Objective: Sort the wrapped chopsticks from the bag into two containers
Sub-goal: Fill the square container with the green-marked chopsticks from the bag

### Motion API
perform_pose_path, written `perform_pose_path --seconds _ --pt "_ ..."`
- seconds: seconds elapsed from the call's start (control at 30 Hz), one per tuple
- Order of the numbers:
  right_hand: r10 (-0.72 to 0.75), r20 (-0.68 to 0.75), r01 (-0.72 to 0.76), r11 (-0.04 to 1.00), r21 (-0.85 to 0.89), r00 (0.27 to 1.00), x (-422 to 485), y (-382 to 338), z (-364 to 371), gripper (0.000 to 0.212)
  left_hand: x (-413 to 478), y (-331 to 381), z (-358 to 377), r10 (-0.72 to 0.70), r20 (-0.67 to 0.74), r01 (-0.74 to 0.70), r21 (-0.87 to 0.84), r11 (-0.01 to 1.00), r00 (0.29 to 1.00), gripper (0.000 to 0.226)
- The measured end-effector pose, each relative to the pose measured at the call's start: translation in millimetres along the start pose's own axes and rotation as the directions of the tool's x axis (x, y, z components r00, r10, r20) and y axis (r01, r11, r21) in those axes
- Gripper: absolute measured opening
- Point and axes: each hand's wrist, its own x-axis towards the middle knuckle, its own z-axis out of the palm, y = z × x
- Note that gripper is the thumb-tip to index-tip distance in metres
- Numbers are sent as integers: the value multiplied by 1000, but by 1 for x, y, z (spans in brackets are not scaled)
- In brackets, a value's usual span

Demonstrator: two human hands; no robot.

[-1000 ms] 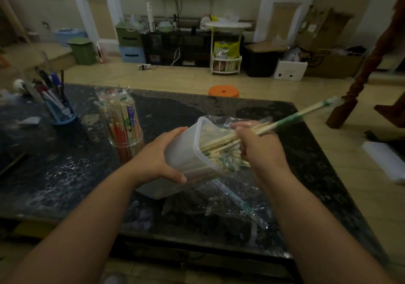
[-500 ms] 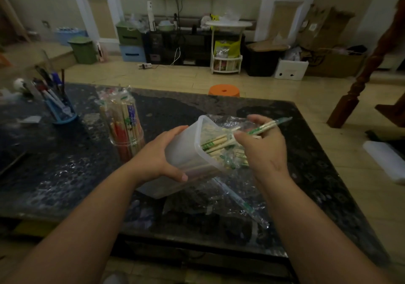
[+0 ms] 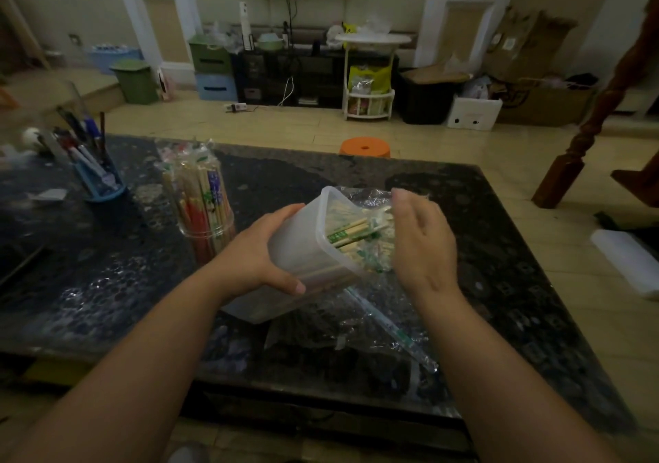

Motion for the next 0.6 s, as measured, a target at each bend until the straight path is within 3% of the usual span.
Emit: perform_pose_path --seconds 0.07,0.2,0.27,0.37,0.47,0.53,0.6 --pt "-4 70 2 1000 24 998 -2 -1 2 45 0 -1 0 -14 0 14 -9 1000 1000 120" --pt "18 403 54 985 -165 915 -6 3 7 49 0 -1 0 -24 1 24 -6 1000 1000 122" --pt "22 413 15 996 -86 910 -6 5 8 49 0 0 0 -33 -8 33 -15 999 999 123" --pt "36 285 -63 994 87 958 -2 4 4 42 -1 0 0 -38 -30 36 -58 998 999 119" --pt "59 173 -67 997 43 983 3 8 0 28 -2 2 -1 -55 -89 46 -106 993 995 119" --pt "114 228 -111 993 -29 967 7 13 -5 20 -2 3 -1 -64 -120 50 -121 991 991 121" --pt "189 402 -142 979 -143 896 9 17 -10 19 -2 3 -2 -64 -133 48 -122 991 989 123"
